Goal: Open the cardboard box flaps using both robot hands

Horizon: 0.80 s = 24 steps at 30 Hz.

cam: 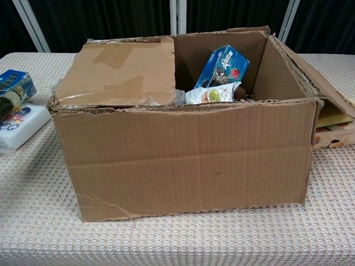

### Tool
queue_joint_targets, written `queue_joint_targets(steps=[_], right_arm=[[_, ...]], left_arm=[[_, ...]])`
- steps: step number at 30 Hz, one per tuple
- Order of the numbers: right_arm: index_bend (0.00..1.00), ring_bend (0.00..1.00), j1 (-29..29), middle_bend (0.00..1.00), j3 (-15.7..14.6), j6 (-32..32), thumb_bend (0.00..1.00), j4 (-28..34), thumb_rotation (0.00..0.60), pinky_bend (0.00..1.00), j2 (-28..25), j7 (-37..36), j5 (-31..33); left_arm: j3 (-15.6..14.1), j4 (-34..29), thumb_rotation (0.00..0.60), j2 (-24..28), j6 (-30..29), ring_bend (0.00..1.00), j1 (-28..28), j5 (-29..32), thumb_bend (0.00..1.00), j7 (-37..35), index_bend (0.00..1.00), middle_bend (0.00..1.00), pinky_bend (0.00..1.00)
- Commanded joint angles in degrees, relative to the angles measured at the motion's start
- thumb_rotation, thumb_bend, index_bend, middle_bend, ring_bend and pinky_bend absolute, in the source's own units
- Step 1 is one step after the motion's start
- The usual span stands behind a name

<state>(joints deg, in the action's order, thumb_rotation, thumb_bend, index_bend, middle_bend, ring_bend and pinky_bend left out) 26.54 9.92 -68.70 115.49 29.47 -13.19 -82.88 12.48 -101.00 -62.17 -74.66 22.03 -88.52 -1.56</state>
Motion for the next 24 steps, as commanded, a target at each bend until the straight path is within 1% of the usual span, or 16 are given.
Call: queue_joint_targets(steps=[1,4,6,8,10,12,15,17,19,24], right_arm=[[0.02,0.0,-2.56,0.09,-0.3,-2.39,0.8,-1.89,0.6,0.0,1.35,-5.28,-1.83],[0.0,0.0,-3.92,0.08,-0.55,-3.82,0.79,-2.8,0.6,0.0,1.74,-7.17,-2.42],[0.0,0.0,-4.77,0.08,-0.65,-4.83,0.79,-3.16,0.6,0.0,1.95,-8.42,-2.64],[0.0,0.0,-5.72,0.08,-0.78,-5.96,0.79,-3.8,0.6,0.0,2.23,-9.46,-2.88],[0.0,0.0,-6.59,0.08,-1.0,-6.73,0.78,-4.43,0.6,0.0,2.42,-10.27,-3.06],[0.0,0.0,-7.25,0.07,-1.08,-7.35,0.78,-4.98,0.6,0.0,2.52,-11.16,-3.01],[0.0,0.0,-8.26,0.07,-1.05,-8.49,0.78,-5.96,0.6,0.0,2.48,-13.3,-3.06],[0.0,0.0,-8.96,0.07,-1.07,-9.29,0.78,-6.83,0.6,0.0,2.4,-15.38,-3.34],[0.0,0.0,-9.46,0.07,-1.14,-9.73,0.78,-7.7,0.6,0.0,2.38,-16.62,-3.54],[0.0,0.0,-10.49,0.08,-1.28,-10.27,0.78,-9.43,0.6,0.0,2.76,-18.08,-3.41]], left_arm=[[2.28,-3.2,0.0,-2.1,8.29,0.09,9.01,-4.52,0.0,0.26,0.14,0.13,0.17],[2.36,-2.52,0.0,-5.77,14.05,0.09,15.04,-6.43,0.0,0.44,0.14,0.13,0.17],[2.37,-0.69,0.0,-8.57,16.47,0.09,18.77,-8.4,0.0,-1.5,0.14,0.13,0.17],[2.45,3.47,0.017,-12.3,16.75,0.09,23.16,-12.48,0.0,-6.25,0.16,0.16,0.17],[2.21,8.19,0.048,-15.32,16.73,0.09,27.26,-15.73,0.0,-11.45,0.18,0.18,0.17],[1.83,11.78,0.057,-17.34,16.91,0.09,30.46,-17.76,0.0,-15.12,0.19,0.18,0.17],[0.1,16.38,0.058,-19.3,18.21,0.09,34.84,-20.73,0.0,-18.18,0.2,0.18,0.17],[-1.69,19.1,0.065,-20.22,19.32,0.09,37.28,-22.54,0.0,-19.23,0.21,0.19,0.17],[-3.12,21.04,0.079,-20.76,20.24,0.09,38.85,-23.41,0.0,-19.66,0.21,0.19,0.17],[-5.88,24.13,0.084,-21.63,21.25,0.09,41.41,-23.59,0.0,-20.57,0.21,0.19,0.17]])
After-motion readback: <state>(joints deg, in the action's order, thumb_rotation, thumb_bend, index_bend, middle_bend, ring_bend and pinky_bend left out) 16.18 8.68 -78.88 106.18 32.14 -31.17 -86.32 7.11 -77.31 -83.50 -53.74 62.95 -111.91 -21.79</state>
